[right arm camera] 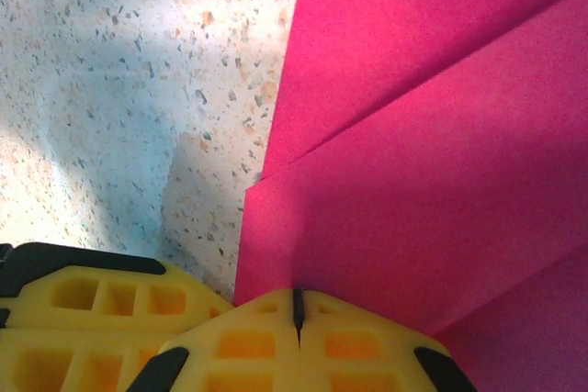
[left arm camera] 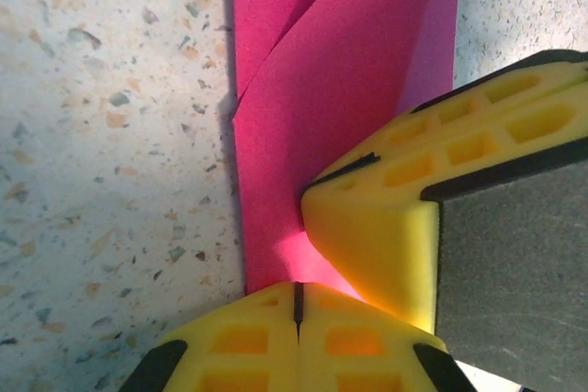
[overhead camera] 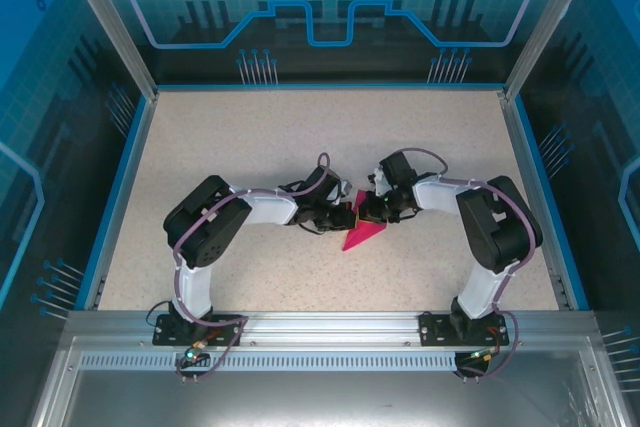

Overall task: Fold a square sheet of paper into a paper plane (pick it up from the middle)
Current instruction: Fourth fold the wing at the center of the table.

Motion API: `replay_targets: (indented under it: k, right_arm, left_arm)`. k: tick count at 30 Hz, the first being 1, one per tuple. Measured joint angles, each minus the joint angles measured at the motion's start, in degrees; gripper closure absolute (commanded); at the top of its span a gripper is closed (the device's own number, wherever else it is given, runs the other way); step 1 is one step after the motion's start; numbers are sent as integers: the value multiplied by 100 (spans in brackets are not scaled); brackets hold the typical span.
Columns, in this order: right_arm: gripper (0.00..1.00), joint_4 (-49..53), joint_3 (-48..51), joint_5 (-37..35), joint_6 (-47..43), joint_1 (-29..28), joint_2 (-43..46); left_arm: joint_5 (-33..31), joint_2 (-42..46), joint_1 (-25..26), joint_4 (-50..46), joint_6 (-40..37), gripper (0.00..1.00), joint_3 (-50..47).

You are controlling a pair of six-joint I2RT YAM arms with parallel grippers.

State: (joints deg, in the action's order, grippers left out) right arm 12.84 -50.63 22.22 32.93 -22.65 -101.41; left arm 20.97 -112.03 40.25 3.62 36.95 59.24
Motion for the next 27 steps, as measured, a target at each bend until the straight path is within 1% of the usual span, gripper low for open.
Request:
replay_targets:
  k: [6, 9, 11, 13, 15, 17, 20, 23, 27]
  right_arm:
    - [95, -494, 372, 348, 0, 232, 101]
    - [95, -584, 516, 422, 4, 476, 188]
    - [95, -592, 588, 380, 26, 662, 278]
    - [95, -601, 684, 192, 50, 817, 442]
    - [95, -603, 752, 52, 61, 883, 629]
    - [95, -636, 752, 4, 59, 815, 807]
    - [95, -704, 697, -33, 44, 538, 881]
    - [95, -774, 629, -4, 44, 258, 752]
    - [96, -802, 479, 61, 39, 168, 337]
  left_arm:
    - [-24, -13, 7, -146, -125, 100, 72]
    - [-42, -15, 11, -179, -157, 100, 85]
    - [-44, -15, 13, -190, -177, 100, 96]
    - [-50, -17, 15, -205, -219, 100, 103]
    - [-59, -15, 17, -212, -251, 100, 107]
    - [-61, -17, 22, -223, -264, 100, 111]
    - [-63, -22, 22, -271, -286, 100, 142]
    - [-63, -26, 22, -295, -295, 100, 155]
    - [-66, -33, 22, -343, -304, 100, 181]
